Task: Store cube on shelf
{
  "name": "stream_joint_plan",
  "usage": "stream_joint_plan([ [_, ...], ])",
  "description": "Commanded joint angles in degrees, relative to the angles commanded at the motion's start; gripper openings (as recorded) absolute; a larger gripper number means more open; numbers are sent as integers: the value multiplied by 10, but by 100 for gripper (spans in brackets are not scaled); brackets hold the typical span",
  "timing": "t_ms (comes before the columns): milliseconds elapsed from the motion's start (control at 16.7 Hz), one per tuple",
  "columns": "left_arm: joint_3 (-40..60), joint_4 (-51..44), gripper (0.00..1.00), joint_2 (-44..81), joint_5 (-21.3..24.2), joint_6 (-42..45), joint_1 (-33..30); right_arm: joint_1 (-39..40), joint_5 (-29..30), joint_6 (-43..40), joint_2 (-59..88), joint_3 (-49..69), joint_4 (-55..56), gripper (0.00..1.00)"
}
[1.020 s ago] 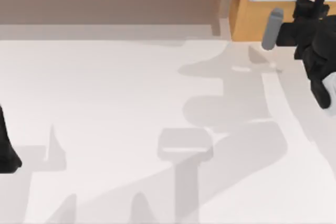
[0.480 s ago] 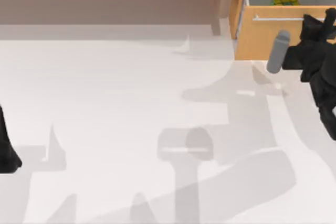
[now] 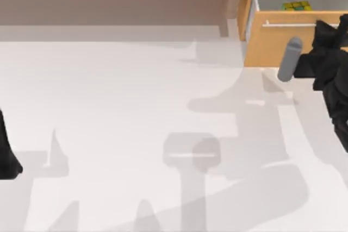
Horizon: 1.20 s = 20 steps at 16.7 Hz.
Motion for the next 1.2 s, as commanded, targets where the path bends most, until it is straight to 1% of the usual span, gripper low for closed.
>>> stream_joint_plan([
  [300, 0, 0, 100, 0, 0, 0, 0, 18, 20, 2, -39, -111, 63, 0],
  [720, 0, 0, 100, 0, 0, 0, 0, 24, 27, 0, -49, -135, 84, 0],
  [1020, 0, 0, 100, 0, 0, 0, 0, 53, 57, 3, -74, -239, 153, 0],
  [1200, 0, 0, 100, 0, 0, 0, 0, 64, 66, 3, -84, -267, 176, 0],
])
